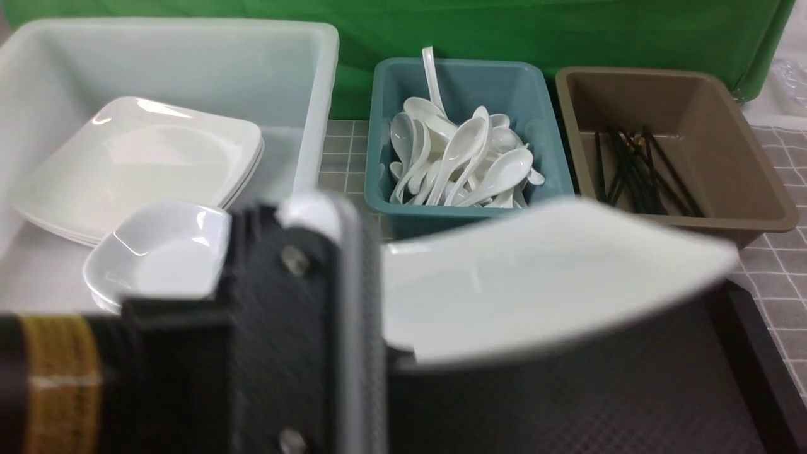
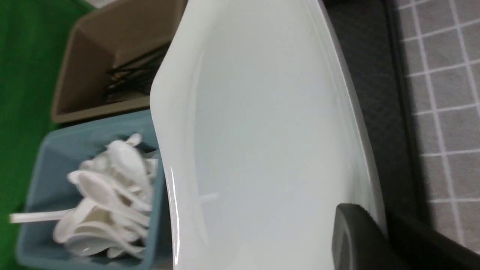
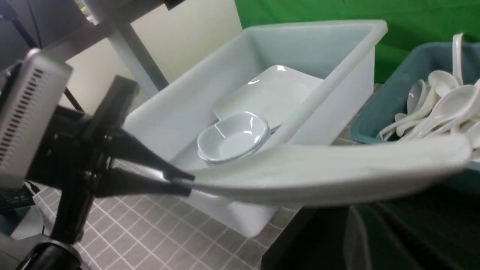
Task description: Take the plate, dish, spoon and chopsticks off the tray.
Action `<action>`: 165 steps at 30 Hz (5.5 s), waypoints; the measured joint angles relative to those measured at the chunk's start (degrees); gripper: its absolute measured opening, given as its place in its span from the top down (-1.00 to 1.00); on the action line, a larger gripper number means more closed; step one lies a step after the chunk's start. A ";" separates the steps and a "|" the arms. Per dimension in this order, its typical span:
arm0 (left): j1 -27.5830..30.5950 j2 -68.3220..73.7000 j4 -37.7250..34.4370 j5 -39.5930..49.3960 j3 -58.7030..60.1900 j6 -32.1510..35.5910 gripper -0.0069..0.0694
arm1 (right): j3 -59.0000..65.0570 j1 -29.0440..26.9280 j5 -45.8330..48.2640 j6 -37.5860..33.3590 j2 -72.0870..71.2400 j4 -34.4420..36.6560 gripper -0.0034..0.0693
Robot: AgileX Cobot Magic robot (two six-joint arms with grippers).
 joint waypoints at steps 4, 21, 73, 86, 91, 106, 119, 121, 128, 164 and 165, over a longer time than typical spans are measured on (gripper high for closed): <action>5.15 0.67 16.27 5.04 -3.20 -9.25 0.74 | -3.00 0.00 -0.05 -1.66 3.50 0.00 0.84; 54.73 23.32 5.77 -9.81 -3.40 16.68 0.74 | -4.12 6.40 1.16 -12.03 12.24 4.96 0.84; 57.97 35.11 4.22 -16.08 -5.64 12.63 -0.53 | -1.75 6.81 9.44 -13.66 12.24 14.87 0.80; 57.97 8.48 -37.61 -9.91 -5.58 11.28 0.21 | -1.75 6.81 9.62 -13.66 12.24 8.14 0.79; 57.97 -8.02 -46.88 -5.59 -0.40 13.34 0.77 | -1.75 6.81 8.66 -13.66 12.24 2.70 0.77; 57.97 -42.66 -55.03 -9.77 25.22 17.70 0.81 | -1.75 6.81 4.96 -13.66 12.24 2.13 0.71; 57.97 -44.41 -50.24 -8.68 28.65 17.86 0.81 | -1.75 6.81 5.13 -11.92 12.24 2.31 0.70; 57.97 -44.41 -49.59 -8.68 28.65 17.86 0.81 | -1.75 6.81 5.13 -11.86 12.24 2.31 0.69; 57.97 -44.41 -46.01 -8.68 28.65 17.86 0.81 | -1.75 6.81 5.13 -11.80 12.24 2.31 0.65; 57.97 -44.41 -44.25 -8.68 28.65 17.86 0.80 | 45.75 -35.04 -14.36 -25.77 -25.80 4.48 0.86; 57.97 -44.41 -44.25 -8.68 28.65 17.86 0.80 | 45.75 -35.04 -14.54 -25.69 -25.80 4.48 0.86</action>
